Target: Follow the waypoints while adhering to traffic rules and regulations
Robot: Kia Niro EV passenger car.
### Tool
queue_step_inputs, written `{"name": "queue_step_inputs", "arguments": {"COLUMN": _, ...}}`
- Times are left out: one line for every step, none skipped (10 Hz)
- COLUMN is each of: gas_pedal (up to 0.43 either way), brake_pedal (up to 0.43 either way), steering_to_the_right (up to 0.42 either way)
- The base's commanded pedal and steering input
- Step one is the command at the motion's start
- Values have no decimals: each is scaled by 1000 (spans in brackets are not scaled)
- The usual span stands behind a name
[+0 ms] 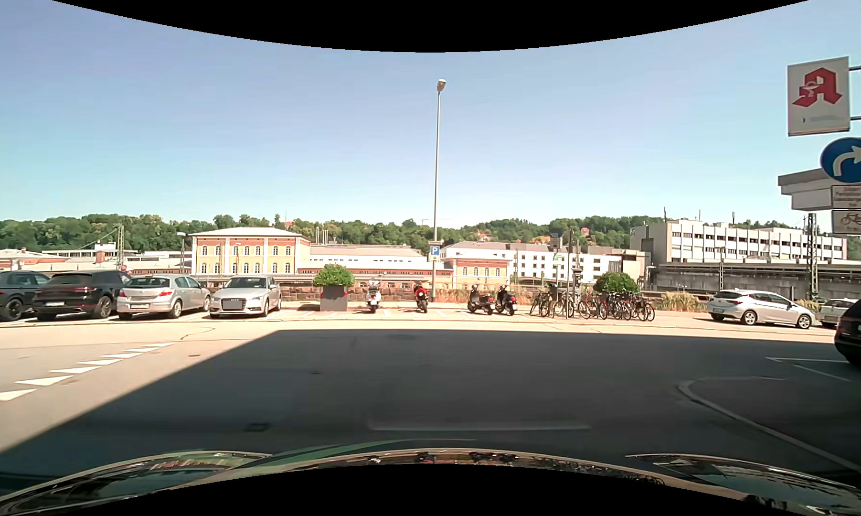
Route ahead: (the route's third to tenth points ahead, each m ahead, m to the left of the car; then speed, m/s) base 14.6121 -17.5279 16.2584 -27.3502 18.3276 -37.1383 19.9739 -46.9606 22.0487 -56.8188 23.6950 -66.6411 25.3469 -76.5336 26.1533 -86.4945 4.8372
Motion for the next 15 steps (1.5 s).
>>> {"name": "queue_step_inputs", "arguments": {"gas_pedal": 0, "brake_pedal": 183, "steering_to_the_right": 106}}
{"name": "queue_step_inputs", "arguments": {"gas_pedal": 0, "brake_pedal": 165, "steering_to_the_right": 112}}
{"name": "queue_step_inputs", "arguments": {"gas_pedal": 0, "brake_pedal": 116, "steering_to_the_right": 119}}
{"name": "queue_step_inputs", "arguments": {"gas_pedal": 0, "brake_pedal": 0, "steering_to_the_right": 123}}
{"name": "queue_step_inputs", "arguments": {"gas_pedal": 0, "brake_pedal": 0, "steering_to_the_right": 124}}
{"name": "queue_step_inputs", "arguments": {"gas_pedal": 0, "brake_pedal": 0, "steering_to_the_right": 125}}
{"name": "queue_step_inputs", "arguments": {"gas_pedal": 0, "brake_pedal": 0, "steering_to_the_right": 132}}
{"name": "queue_step_inputs", "arguments": {"gas_pedal": 28, "brake_pedal": 0, "steering_to_the_right": 142}}
{"name": "queue_step_inputs", "arguments": {"gas_pedal": 39, "brake_pedal": 0, "steering_to_the_right": 155}}
{"name": "queue_step_inputs", "arguments": {"gas_pedal": 59, "brake_pedal": 0, "steering_to_the_right": 173}}
{"name": "queue_step_inputs", "arguments": {"gas_pedal": 79, "brake_pedal": 0, "steering_to_the_right": 194}}
{"name": "queue_step_inputs", "arguments": {"gas_pedal": 87, "brake_pedal": 0, "steering_to_the_right": 222}}
{"name": "queue_step_inputs", "arguments": {"gas_pedal": 98, "brake_pedal": 0, "steering_to_the_right": 254}}
{"name": "queue_step_inputs", "arguments": {"gas_pedal": 110, "brake_pedal": 0, "steering_to_the_right": 279}}
{"name": "queue_step_inputs", "arguments": {"gas_pedal": 110, "brake_pedal": 0, "steering_to_the_right": 310}}
